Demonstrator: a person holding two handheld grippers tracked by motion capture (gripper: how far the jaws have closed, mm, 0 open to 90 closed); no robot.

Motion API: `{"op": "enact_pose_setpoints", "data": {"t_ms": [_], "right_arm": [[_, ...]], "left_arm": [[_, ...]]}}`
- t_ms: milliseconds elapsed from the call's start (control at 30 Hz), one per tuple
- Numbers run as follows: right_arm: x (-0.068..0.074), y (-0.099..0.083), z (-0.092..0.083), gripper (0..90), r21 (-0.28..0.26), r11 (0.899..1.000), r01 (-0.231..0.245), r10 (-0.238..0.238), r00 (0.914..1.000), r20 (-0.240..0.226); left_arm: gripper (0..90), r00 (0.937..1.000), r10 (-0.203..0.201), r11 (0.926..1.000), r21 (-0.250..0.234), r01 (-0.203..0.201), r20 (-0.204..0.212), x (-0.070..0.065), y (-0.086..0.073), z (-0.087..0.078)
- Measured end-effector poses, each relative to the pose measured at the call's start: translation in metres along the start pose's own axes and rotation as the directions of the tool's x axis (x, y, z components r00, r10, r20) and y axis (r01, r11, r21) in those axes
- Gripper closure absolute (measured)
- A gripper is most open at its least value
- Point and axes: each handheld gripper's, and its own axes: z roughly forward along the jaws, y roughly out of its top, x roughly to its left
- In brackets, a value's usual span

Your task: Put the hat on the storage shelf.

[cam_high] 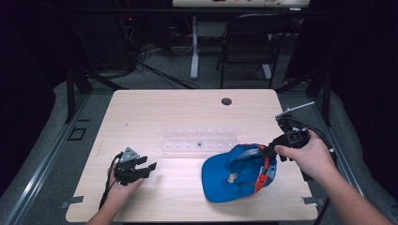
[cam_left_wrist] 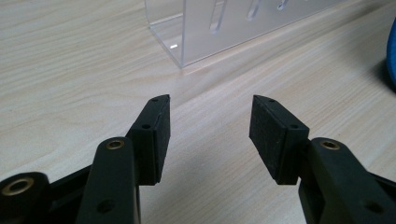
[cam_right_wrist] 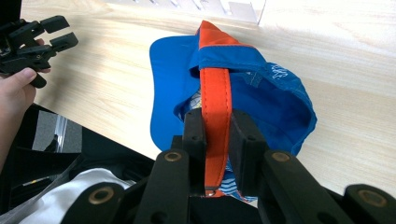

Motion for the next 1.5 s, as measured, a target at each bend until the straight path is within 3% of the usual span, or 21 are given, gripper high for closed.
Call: {"op": "enact_pose_setpoints", "data": {"t_ms": [633,733,1000,1500], "right_arm": [[0.014,0.017,-0.03,78.1,0.008,1.0,-0.008,0.007,0.9986,0.053],[0.015,0.02,-0.036,78.1,0.027,1.0,0.008,-0.01,0.9974,0.071],[0.026,0.024,-0.049,78.1,0.019,1.0,0.022,-0.024,0.9961,0.085],[0.032,0.03,-0.068,78.1,0.012,1.0,-0.001,0.0,0.9933,0.116]], "left_arm": [[49.0,1.0,0.002,1.0,0.001,-0.002,0.001,0.0,0.0,0.0],[49.1,1.0,0.004,1.0,0.002,-0.004,0.001,0.0,0.0,0.0],[49.1,0.9999,0.008,0.9999,0.011,-0.008,0.006,0.0,0.0,0.0],[49.1,1.0,0.008,0.9999,0.013,-0.008,0.006,0.0,0.0,0.0]]}}
